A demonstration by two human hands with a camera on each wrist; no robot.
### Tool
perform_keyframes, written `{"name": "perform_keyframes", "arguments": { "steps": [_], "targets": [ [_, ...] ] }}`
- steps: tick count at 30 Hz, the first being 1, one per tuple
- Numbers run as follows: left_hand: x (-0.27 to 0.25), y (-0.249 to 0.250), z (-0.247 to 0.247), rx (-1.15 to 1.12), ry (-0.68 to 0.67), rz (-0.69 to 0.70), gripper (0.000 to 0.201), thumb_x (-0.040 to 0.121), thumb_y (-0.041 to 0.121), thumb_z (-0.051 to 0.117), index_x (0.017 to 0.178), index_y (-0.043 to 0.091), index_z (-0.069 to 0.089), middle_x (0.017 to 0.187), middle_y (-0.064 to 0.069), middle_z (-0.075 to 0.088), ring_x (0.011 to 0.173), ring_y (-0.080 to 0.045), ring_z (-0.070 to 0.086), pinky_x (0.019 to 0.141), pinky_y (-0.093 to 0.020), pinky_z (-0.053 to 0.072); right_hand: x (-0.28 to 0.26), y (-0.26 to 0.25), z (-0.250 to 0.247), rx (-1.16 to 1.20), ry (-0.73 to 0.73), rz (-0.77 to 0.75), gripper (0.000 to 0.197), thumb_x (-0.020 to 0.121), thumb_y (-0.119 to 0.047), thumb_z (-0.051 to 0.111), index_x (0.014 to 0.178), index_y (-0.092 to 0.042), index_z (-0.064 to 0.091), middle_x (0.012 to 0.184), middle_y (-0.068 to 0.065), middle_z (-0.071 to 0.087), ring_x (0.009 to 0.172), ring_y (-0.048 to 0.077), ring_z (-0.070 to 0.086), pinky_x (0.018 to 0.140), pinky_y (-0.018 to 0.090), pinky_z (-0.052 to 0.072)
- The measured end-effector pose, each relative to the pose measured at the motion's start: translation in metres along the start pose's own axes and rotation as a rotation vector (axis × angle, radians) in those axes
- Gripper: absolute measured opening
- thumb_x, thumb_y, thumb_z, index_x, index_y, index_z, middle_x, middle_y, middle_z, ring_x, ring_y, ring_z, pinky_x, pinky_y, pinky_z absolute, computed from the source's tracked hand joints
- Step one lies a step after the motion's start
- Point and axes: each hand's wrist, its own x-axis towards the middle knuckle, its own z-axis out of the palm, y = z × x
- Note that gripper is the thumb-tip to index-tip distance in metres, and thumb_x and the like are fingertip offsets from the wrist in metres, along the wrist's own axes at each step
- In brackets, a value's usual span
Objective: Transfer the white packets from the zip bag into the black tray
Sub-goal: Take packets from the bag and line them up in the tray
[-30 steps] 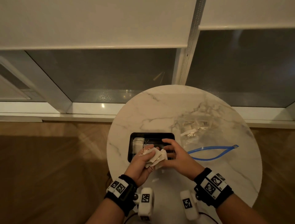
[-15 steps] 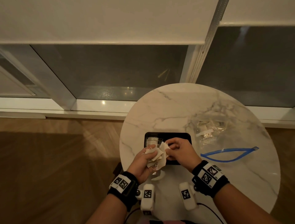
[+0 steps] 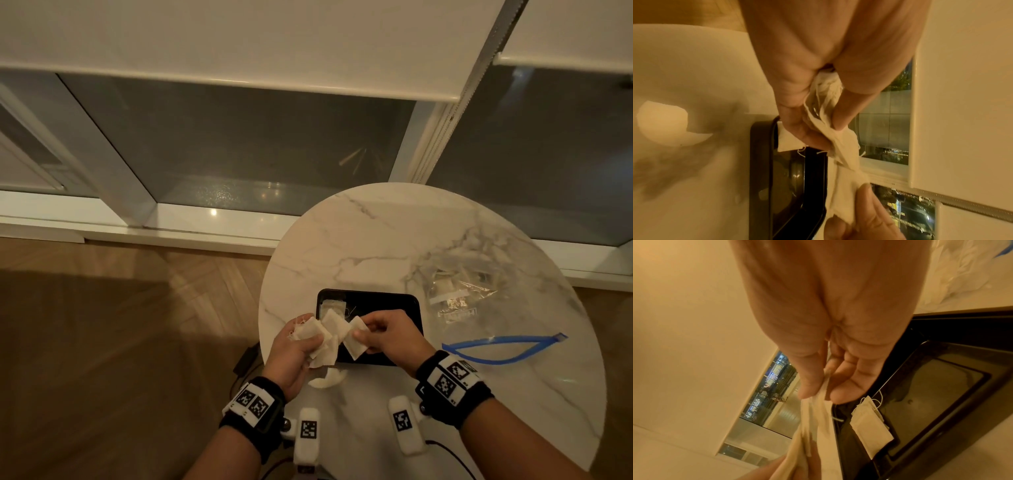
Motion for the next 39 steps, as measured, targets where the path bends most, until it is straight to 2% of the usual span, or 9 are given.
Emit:
{"name": "perform_keyframes", "arguments": {
  "steps": [5,8,11,14,18,24,31,36,39],
  "targets": [
    [0.009,-0.001,-0.028,-0.258,0.164,-0.010,0.046,0.094,-0.009,0.054,0.131,0.017,0.056,0.117,-0.019,0.068,0.092,-0.033,0.071,0.065,-0.043,0.060,0.027,0.024,-0.003,-0.016,0.062,0.072,0.008,0.094,-0.011,0.064,0.097,-0.010,0.071,0.084,0.005,0.069,0.074,0.013,0.065,0.063,0.024,0.056],
    [0.012,-0.008,-0.037,-0.431,0.231,-0.030,0.046,0.094,-0.011,0.051,0.133,0.012,0.054,0.116,-0.021,0.065,0.080,-0.030,0.075,0.056,-0.037,0.060,0.045,0.035,0.003,-0.052,0.061,0.149,0.010,0.096,-0.006,0.059,0.099,-0.007,0.069,0.085,0.006,0.065,0.077,0.014,0.064,0.063,0.023,0.056],
    [0.018,-0.019,-0.041,-0.435,0.304,-0.058,0.050,0.092,-0.009,0.055,0.137,0.014,0.053,0.128,-0.022,0.062,0.097,-0.033,0.069,0.059,-0.040,0.060,0.063,0.045,0.013,-0.215,0.019,0.165,0.019,0.093,0.001,0.058,0.097,-0.010,0.073,0.088,0.010,0.068,0.075,0.019,0.067,0.066,0.028,0.060],
    [0.024,-0.027,-0.038,-0.416,0.361,-0.081,0.050,0.090,-0.008,0.059,0.134,0.017,0.056,0.130,-0.021,0.062,0.107,-0.035,0.065,0.069,-0.044,0.058,0.078,0.049,0.022,-0.396,-0.040,0.127,0.027,0.087,-0.002,0.061,0.104,-0.018,0.075,0.093,0.002,0.070,0.087,0.018,0.069,0.080,0.033,0.061],
    [0.031,-0.031,-0.037,-0.422,0.378,-0.069,0.049,0.088,-0.009,0.062,0.129,0.016,0.058,0.124,-0.021,0.064,0.108,-0.038,0.064,0.070,-0.045,0.057,0.088,0.039,0.033,-0.494,-0.034,0.093,0.022,0.086,-0.002,0.065,0.096,-0.020,0.073,0.076,-0.008,0.062,0.079,0.011,0.062,0.075,0.021,0.050],
    [0.037,-0.037,-0.036,-0.400,0.386,-0.051,0.048,0.086,-0.010,0.064,0.127,0.015,0.062,0.119,-0.020,0.069,0.106,-0.038,0.068,0.075,-0.046,0.058,0.100,0.038,0.044,-0.526,-0.017,0.098,0.018,0.087,-0.007,0.067,0.095,-0.022,0.073,0.087,-0.004,0.065,0.082,0.012,0.064,0.065,0.016,0.047],
    [0.039,-0.036,-0.042,-0.387,0.378,-0.059,0.042,0.088,-0.010,0.062,0.121,0.016,0.062,0.114,-0.020,0.069,0.099,-0.036,0.068,0.077,-0.048,0.057,0.101,0.034,0.042,-0.480,0.019,0.079,0.028,0.082,0.003,0.066,0.084,-0.024,0.071,0.080,-0.006,0.063,0.078,0.010,0.062,0.070,0.016,0.050],
    [0.041,-0.034,-0.046,-0.387,0.381,-0.052,0.039,0.089,-0.010,0.061,0.118,0.017,0.063,0.112,-0.020,0.068,0.099,-0.037,0.067,0.085,-0.051,0.055,0.098,0.034,0.031,-0.354,0.137,0.069,0.024,0.078,0.000,0.073,0.082,-0.023,0.069,0.086,-0.001,0.067,0.084,0.016,0.065,0.080,0.025,0.055],
    [0.042,-0.033,-0.047,-0.397,0.366,-0.052,0.040,0.090,-0.010,0.059,0.121,0.016,0.061,0.112,-0.020,0.068,0.098,-0.035,0.067,0.082,-0.049,0.055,0.096,0.039,0.024,-0.299,0.198,0.194,0.018,0.074,-0.009,0.080,0.078,-0.023,0.068,0.082,-0.001,0.069,0.080,0.016,0.067,0.080,0.034,0.060]
  ]
}}
